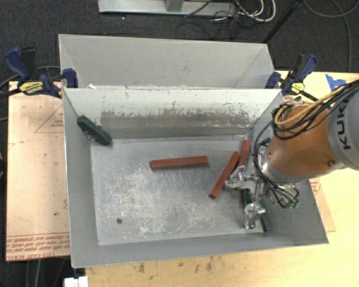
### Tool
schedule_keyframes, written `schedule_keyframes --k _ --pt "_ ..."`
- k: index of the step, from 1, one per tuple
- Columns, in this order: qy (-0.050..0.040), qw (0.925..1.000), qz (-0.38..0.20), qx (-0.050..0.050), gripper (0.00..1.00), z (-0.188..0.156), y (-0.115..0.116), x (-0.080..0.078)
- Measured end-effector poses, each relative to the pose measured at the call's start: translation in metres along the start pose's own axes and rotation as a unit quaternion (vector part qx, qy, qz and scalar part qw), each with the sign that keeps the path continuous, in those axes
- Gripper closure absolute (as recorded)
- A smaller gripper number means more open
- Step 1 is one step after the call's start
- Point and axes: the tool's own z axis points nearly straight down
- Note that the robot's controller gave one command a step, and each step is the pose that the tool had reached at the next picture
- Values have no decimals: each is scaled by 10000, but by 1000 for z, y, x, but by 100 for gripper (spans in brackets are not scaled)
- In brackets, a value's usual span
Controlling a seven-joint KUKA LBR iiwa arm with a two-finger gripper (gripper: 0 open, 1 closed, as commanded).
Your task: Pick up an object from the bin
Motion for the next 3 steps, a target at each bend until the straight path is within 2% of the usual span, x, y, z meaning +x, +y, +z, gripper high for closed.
schedule_keyframes --k 1,2,3 --pt "100 9996 -262 -36 0 -4 -29 -30" --pt "42 9995 302 -21 100 -3 60 -78" --pt "97 9995 306 -18 0 -2 59 -75"
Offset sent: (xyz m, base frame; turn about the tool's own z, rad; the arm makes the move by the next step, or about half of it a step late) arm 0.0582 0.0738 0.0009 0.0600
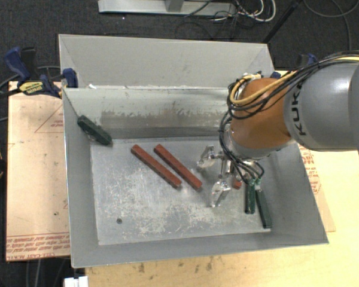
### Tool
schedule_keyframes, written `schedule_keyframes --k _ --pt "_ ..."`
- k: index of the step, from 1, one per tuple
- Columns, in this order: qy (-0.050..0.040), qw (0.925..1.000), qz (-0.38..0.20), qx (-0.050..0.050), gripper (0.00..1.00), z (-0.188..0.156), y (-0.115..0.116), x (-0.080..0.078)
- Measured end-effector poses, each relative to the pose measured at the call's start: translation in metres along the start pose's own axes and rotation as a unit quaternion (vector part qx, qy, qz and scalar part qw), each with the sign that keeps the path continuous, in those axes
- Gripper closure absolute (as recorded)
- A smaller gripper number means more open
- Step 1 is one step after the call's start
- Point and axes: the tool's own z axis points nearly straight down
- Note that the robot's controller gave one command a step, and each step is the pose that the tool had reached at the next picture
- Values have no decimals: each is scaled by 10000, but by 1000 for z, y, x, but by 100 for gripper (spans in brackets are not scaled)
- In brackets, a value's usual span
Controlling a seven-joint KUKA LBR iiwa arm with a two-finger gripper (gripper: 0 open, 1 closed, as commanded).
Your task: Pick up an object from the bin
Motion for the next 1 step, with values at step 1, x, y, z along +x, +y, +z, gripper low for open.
schedule_keyframes --k 1 --pt "-10 10000 2 0 0 0 0 0"
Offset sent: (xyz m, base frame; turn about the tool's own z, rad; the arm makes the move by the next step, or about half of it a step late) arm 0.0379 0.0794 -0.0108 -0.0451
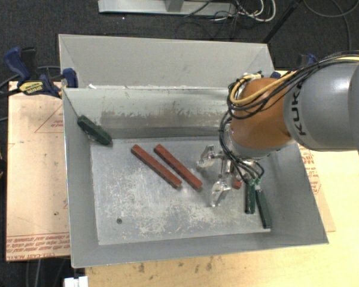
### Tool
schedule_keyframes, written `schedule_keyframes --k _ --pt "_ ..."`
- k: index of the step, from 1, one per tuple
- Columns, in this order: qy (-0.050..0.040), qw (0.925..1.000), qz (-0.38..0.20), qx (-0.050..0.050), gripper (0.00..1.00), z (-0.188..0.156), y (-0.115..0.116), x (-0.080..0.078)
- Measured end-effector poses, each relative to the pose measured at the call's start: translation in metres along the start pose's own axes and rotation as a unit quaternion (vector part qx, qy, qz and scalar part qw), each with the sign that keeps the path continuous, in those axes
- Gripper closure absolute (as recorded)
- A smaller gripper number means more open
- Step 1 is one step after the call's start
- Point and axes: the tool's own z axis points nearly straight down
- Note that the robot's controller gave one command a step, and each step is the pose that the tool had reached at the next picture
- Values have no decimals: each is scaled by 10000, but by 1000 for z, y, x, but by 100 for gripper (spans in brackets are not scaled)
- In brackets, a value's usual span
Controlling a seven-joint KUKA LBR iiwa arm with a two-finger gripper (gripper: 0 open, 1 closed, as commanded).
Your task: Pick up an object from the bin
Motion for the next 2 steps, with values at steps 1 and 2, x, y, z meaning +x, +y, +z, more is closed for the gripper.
schedule_keyframes --k 1,2 --pt "-99 9997 -222 6 100 1 72 -58" --pt "-99 9997 -220 5 100 1 72 -58"
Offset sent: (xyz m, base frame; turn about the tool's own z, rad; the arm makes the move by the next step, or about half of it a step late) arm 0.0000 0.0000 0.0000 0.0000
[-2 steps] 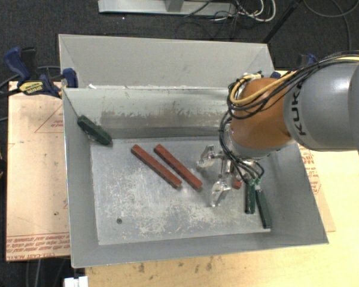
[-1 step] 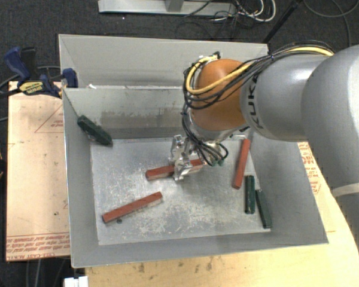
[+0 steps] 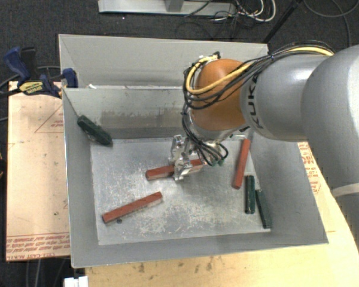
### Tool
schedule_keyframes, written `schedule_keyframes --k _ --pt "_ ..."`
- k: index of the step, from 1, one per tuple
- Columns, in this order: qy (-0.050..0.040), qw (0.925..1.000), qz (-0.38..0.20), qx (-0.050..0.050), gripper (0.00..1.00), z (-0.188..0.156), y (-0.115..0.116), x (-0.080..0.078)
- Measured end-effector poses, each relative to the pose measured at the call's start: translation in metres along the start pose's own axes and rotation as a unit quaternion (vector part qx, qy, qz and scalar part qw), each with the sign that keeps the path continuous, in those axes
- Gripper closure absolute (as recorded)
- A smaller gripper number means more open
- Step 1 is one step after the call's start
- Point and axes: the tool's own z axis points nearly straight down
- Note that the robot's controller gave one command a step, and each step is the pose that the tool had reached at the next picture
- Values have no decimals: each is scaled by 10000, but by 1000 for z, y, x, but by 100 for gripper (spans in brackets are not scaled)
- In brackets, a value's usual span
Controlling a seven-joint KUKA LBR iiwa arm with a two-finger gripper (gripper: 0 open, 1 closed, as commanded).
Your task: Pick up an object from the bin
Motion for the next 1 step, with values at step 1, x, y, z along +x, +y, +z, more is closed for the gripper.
schedule_keyframes --k 1 --pt "68 9999 158 -3 100 -165 12 -7"
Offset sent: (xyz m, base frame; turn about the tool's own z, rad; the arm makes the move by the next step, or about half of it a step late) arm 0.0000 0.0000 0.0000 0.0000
